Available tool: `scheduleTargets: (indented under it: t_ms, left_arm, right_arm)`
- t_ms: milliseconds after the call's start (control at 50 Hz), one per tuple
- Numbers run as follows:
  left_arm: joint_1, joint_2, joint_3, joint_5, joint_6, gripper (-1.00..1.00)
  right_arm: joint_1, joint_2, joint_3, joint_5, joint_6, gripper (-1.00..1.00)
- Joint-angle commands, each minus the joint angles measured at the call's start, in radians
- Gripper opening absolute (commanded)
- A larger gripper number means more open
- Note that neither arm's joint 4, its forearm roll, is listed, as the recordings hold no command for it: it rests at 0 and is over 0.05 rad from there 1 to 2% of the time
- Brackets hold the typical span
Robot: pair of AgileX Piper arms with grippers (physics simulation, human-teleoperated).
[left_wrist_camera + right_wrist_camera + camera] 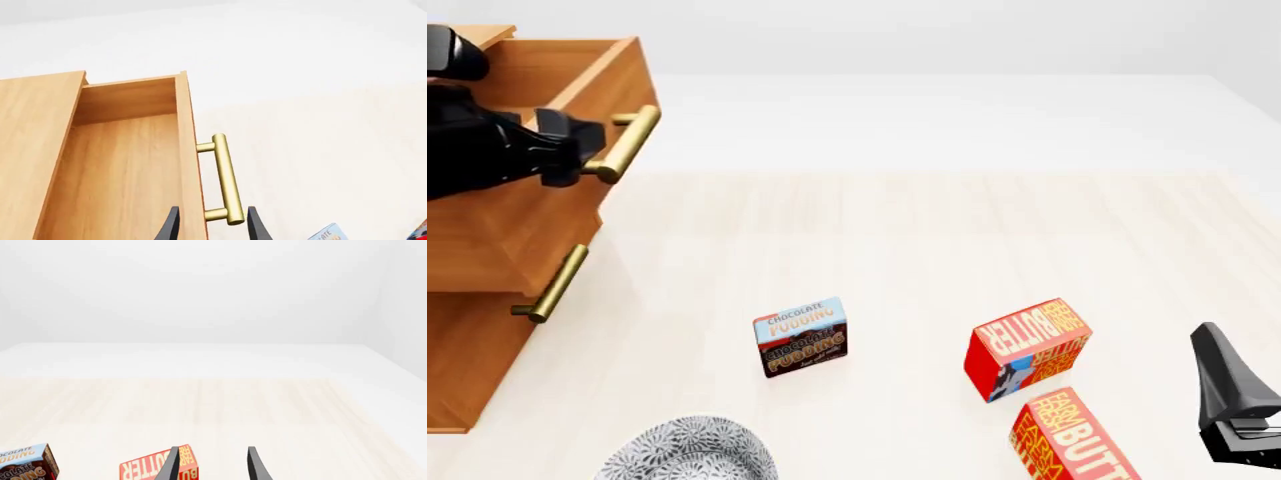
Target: Put the chocolate pudding in the top drawer of the cabinet and close it.
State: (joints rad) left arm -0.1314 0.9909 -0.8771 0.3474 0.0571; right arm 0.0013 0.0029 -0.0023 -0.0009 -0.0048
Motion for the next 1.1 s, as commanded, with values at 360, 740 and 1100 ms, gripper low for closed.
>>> scheduleTargets:
  t_ms: [360, 740, 1100]
  left_arm:
    - [-0.074, 0.273, 0.189, -0.035, -0.037, 1.00]
    - [-0.119, 0.325, 0.211, -0.080, -0.064, 1.00]
    - [-0.188, 0.372, 0.218, -0.110, -0.097, 1.00]
  right_arm:
    - [0.000, 0.000, 0.000, 0.000, 0.000, 1.00]
    - [0.000, 0.001, 0.000, -0.001, 0.000, 1.00]
    - [0.000, 0.000, 0.000, 0.000, 0.000, 1.00]
